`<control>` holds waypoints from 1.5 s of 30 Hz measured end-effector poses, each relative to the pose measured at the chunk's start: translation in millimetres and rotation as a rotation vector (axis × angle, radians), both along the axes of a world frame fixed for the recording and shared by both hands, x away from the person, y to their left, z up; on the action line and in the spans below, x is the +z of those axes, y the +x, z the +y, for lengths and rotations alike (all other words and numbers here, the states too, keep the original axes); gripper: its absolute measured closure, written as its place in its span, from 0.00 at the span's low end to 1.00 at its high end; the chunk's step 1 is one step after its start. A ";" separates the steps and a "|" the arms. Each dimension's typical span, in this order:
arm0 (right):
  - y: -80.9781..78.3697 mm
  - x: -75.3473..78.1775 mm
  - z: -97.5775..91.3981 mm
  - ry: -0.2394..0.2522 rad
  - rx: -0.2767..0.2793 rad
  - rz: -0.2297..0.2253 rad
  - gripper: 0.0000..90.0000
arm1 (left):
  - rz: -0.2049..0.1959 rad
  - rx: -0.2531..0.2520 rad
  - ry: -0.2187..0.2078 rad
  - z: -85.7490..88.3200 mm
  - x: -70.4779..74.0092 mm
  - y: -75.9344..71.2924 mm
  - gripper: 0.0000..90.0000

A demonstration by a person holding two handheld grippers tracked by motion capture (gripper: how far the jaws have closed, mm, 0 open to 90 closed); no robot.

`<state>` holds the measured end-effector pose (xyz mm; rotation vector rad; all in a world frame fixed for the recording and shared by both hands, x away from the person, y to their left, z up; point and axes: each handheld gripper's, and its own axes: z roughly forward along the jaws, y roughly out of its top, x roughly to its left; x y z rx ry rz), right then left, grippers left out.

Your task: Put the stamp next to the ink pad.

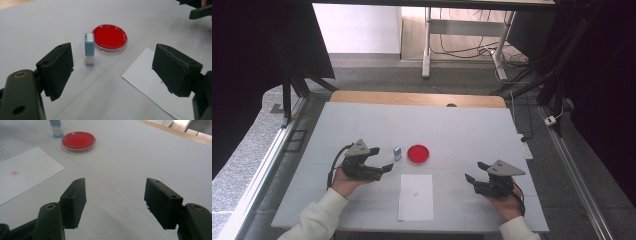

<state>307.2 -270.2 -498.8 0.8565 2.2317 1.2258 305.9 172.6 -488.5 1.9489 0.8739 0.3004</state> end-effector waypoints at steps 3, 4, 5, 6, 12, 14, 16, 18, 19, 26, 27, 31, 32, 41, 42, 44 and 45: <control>-1.1 0.3 -0.4 0.007 0.013 -0.006 0.38 | -0.004 0.010 -0.006 6.7 -0.4 -7.4 0.20; -1.7 0.8 -0.9 0.004 0.018 -0.011 0.38 | -0.004 0.009 -0.010 9.5 -0.5 -9.7 0.20; -2.5 1.0 -1.3 0.009 0.023 -0.009 0.38 | -0.004 0.011 -0.014 11.8 -1.0 -12.0 0.20; -3.3 1.4 -2.1 0.011 0.025 -0.008 0.38 | -0.004 0.015 -0.017 13.9 -1.5 -14.3 0.21; -6.5 0.4 -7.7 0.016 0.037 -0.012 0.37 | -0.003 0.025 -0.026 26.5 -4.8 -28.8 0.22; -8.1 0.2 -10.7 0.013 0.034 -0.008 0.37 | -0.003 0.025 -0.027 31.5 -6.3 -34.2 0.23; -9.6 -0.5 -14.4 0.017 0.031 -0.010 0.37 | -0.003 0.027 -0.022 35.7 -8.3 -39.1 0.23; -10.8 -1.5 -17.4 0.021 0.028 -0.005 0.37 | -0.004 0.034 -0.013 38.9 -10.5 -43.6 0.23; -11.6 -1.8 -19.4 0.018 0.029 -0.002 0.37 | -0.004 0.037 -0.009 40.2 -11.8 -45.2 0.23; -14.4 -3.9 -26.4 0.032 0.035 0.001 0.37 | 0.001 0.047 0.008 45.9 -15.8 -53.1 0.24; -14.5 -4.1 -26.8 0.032 0.038 0.001 0.37 | 0.002 0.046 0.007 46.8 -16.0 -54.2 0.24; -14.2 -5.1 -27.7 0.030 0.039 0.003 0.37 | 0.012 0.051 0.008 49.9 -17.8 -56.8 0.24; -14.0 -5.3 -27.8 0.029 0.038 0.003 0.37 | 0.013 0.054 0.008 50.6 -18.1 -57.5 0.24; -13.5 -5.5 -27.7 0.024 0.038 0.001 0.37 | 0.013 0.066 0.007 54.9 -18.8 -59.2 0.24; -13.5 -5.5 -27.7 0.024 0.038 0.001 0.37 | 0.013 0.065 0.007 54.8 -18.8 -59.0 0.24; -13.5 -5.5 -27.6 0.024 0.039 0.002 0.37 | 0.013 0.064 0.008 54.6 -18.9 -58.9 0.24; -13.5 -5.5 -27.6 0.024 0.039 0.002 0.37 | 0.014 0.064 0.009 54.4 -19.0 -58.9 0.24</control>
